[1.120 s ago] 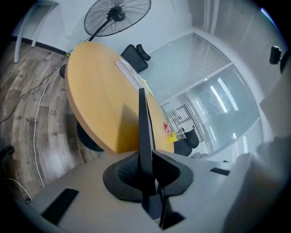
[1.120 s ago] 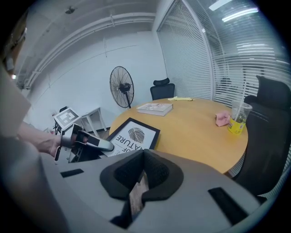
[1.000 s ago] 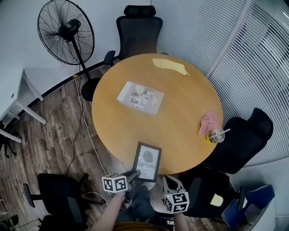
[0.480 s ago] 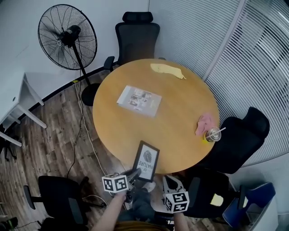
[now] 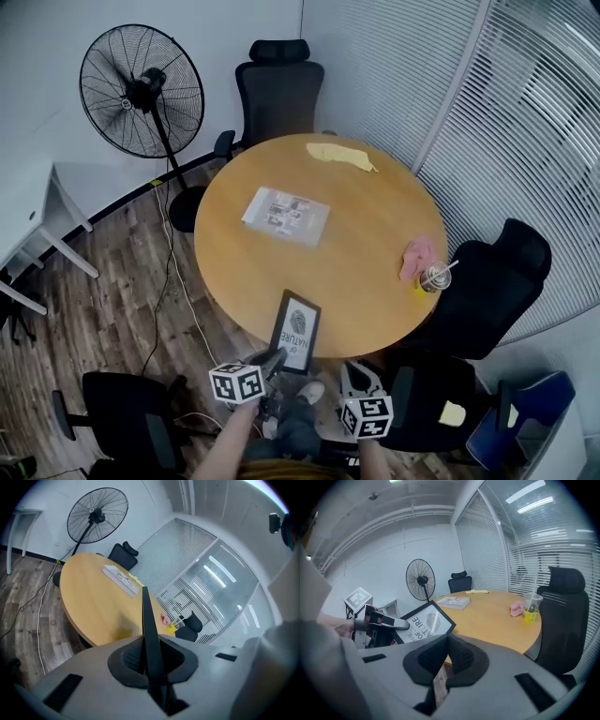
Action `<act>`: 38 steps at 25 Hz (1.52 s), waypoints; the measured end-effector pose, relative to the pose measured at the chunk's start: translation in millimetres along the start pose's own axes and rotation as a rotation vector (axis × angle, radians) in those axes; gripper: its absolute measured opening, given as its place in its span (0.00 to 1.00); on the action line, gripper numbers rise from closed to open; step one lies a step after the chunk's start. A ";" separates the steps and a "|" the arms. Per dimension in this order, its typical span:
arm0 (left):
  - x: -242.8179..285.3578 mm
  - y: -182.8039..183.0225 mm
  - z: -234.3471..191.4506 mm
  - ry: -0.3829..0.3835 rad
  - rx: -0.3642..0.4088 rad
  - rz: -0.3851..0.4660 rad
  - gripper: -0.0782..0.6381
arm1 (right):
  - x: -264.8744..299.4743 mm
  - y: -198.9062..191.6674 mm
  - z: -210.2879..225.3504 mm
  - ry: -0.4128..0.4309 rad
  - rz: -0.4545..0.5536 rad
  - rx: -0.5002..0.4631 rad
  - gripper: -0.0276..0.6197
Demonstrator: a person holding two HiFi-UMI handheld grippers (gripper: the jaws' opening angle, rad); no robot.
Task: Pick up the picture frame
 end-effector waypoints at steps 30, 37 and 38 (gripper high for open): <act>-101.6 11.0 74.9 -0.118 0.144 0.200 0.19 | -92.3 27.2 -67.0 -0.043 0.255 -0.044 0.06; -126.3 11.7 87.7 -0.154 0.154 0.236 0.19 | -102.4 29.6 -83.5 -0.038 0.291 -0.051 0.06; -128.5 11.5 88.2 -0.157 0.151 0.239 0.19 | -103.5 29.4 -84.5 -0.039 0.292 -0.051 0.06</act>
Point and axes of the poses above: the fingertips, and each gripper's own axes: x forward along the fingers, z to its right, y out of its top, the point moved 7 cm from there along -x, backward along the fingers, and after that the axes turned 1 degree about -z, right-handed, at the moved point
